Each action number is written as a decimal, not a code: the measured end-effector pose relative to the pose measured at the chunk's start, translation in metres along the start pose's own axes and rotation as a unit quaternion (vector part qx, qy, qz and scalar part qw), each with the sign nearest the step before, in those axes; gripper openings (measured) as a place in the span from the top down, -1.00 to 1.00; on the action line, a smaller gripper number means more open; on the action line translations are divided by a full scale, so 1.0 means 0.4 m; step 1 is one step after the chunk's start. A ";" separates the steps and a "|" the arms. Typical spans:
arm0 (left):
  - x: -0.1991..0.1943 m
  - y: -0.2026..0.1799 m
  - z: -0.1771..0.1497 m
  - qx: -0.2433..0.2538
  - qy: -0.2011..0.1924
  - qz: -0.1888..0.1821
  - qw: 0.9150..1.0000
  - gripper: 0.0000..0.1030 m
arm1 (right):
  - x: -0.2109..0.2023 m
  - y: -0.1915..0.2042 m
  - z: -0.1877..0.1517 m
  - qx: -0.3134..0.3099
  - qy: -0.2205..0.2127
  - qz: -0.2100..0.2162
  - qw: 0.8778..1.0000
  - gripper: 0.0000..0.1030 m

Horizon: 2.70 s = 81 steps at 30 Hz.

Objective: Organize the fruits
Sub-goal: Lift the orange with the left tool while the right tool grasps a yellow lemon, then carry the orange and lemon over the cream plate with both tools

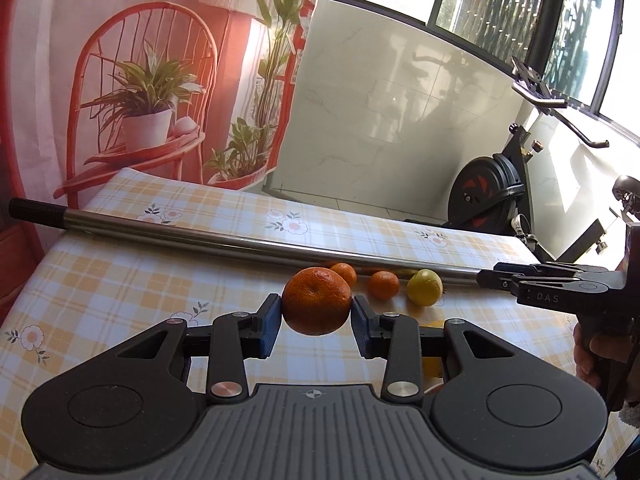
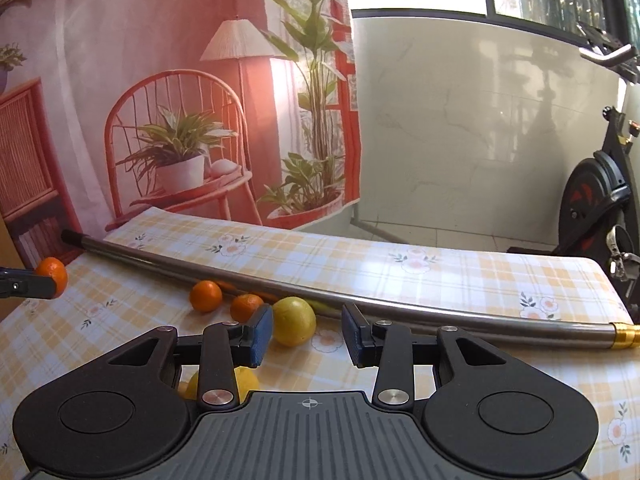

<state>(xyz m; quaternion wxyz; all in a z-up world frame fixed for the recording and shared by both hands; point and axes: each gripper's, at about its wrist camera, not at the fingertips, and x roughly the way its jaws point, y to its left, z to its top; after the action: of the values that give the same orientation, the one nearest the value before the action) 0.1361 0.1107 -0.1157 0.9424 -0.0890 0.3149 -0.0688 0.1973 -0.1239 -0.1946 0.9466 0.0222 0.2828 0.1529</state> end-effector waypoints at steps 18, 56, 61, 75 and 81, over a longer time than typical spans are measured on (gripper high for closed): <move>0.046 0.036 -0.060 -0.023 0.031 -0.012 0.999 0.22 | 0.302 0.078 0.030 -0.075 0.121 0.000 0.990 0.23; -0.047 -0.133 -0.199 0.042 0.094 -0.086 0.991 0.22 | -0.179 0.049 -0.144 0.070 0.027 0.043 0.996 0.20; -0.055 -0.170 -0.233 0.071 0.115 -0.097 0.986 0.22 | -0.235 0.048 -0.195 0.101 0.020 0.047 0.994 0.20; -0.021 -0.181 -0.285 0.083 0.192 -0.093 0.973 0.22 | -0.268 0.094 -0.217 0.088 0.024 0.057 0.994 0.20; -0.010 -0.184 -0.285 0.093 0.190 -0.080 0.974 0.22 | -0.268 0.095 -0.217 0.088 0.026 0.061 0.994 0.20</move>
<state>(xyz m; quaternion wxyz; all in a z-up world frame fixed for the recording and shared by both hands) 0.0583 0.0255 -0.1873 0.8607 -0.0113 0.4725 -0.1891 0.0548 -0.1240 -0.2057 0.9224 0.1187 0.3175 0.1852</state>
